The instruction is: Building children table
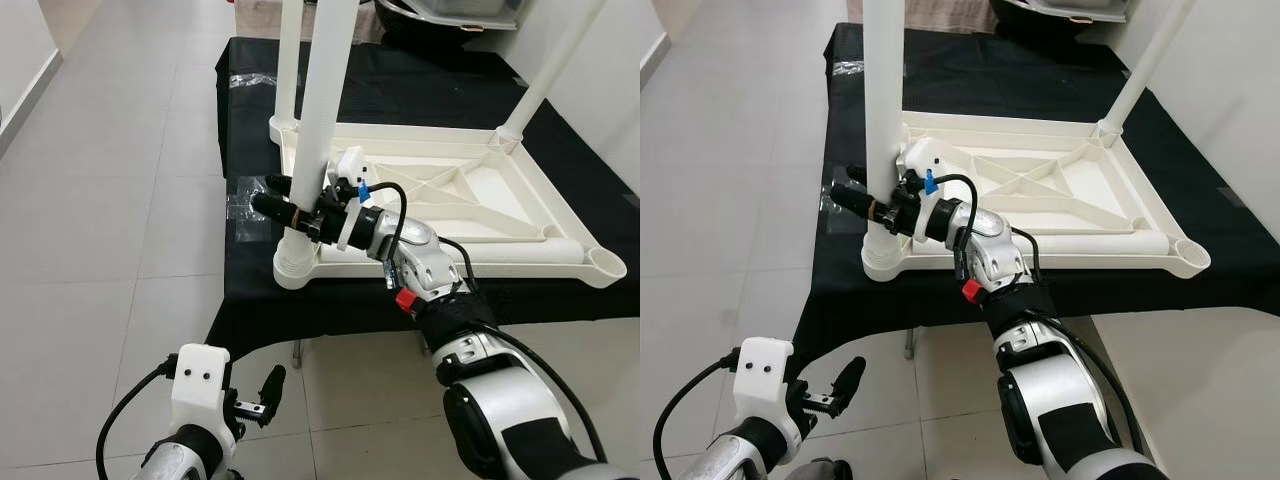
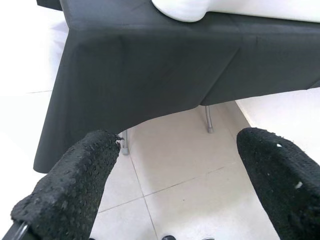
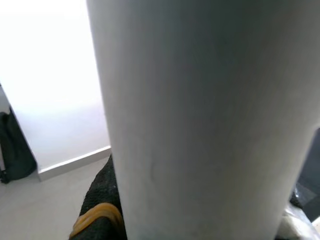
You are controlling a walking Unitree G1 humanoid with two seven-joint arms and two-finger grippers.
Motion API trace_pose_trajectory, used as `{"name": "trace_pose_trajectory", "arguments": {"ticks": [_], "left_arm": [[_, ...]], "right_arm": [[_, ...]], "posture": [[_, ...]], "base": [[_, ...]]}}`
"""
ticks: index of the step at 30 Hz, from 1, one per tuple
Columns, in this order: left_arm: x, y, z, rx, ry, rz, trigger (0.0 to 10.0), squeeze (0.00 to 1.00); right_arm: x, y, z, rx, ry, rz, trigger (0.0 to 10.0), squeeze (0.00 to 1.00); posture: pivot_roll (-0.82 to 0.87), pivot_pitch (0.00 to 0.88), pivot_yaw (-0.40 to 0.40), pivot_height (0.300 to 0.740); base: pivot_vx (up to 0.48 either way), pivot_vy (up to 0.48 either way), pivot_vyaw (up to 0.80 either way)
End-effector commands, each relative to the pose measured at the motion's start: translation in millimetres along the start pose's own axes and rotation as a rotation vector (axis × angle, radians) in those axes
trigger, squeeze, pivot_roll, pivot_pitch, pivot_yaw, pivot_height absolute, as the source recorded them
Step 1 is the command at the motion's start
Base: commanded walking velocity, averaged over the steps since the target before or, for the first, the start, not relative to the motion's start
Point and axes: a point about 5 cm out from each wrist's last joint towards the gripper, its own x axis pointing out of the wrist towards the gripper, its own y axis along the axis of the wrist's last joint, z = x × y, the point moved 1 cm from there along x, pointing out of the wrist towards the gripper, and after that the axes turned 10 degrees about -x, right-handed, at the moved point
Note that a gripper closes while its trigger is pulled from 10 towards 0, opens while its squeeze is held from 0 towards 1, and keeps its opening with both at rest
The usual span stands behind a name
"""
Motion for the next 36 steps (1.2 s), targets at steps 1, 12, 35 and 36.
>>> {"name": "trace_pose_trajectory", "arguments": {"ticks": [1, 12, 35, 36], "left_arm": [[-0.8, -2.8, 0.6, 0.0, 0.001, -0.015, 10.0, 0.0], [0.3, -1.8, -0.7, 0.007, -0.003, -0.02, 10.0, 0.0], [1.5, 0.6, -1.2, 0.008, 0.002, -0.02, 10.0, 0.0], [1.5, 0.6, -1.2, 0.008, 0.002, -0.02, 10.0, 0.0]], "right_arm": [[-6.4, -3.0, 7.0, -0.01, -0.084, -0.019, 0.0, 0.0], [-36.7, -36.7, 39.8, 0.065, -0.925, -0.341, 0.0, 0.0], [11.0, 0.9, 3.1, 0.209, -1.332, -0.179, 0.0, 0.0], [11.0, 0.9, 3.1, 0.209, -1.332, -0.179, 0.0, 0.0]], "posture": [[0.16, 0.173, -0.152, 0.74], [0.15, 0.191, -0.143, 0.74], [0.15, 0.213, -0.147, 0.74], [0.15, 0.213, -0.147, 0.74]], "base": [[0.0, 0.0, 0.0], [0.0, 0.0, 0.0], [0.0, 0.0, 0.0], [0.0, 0.0, 0.0]]}}
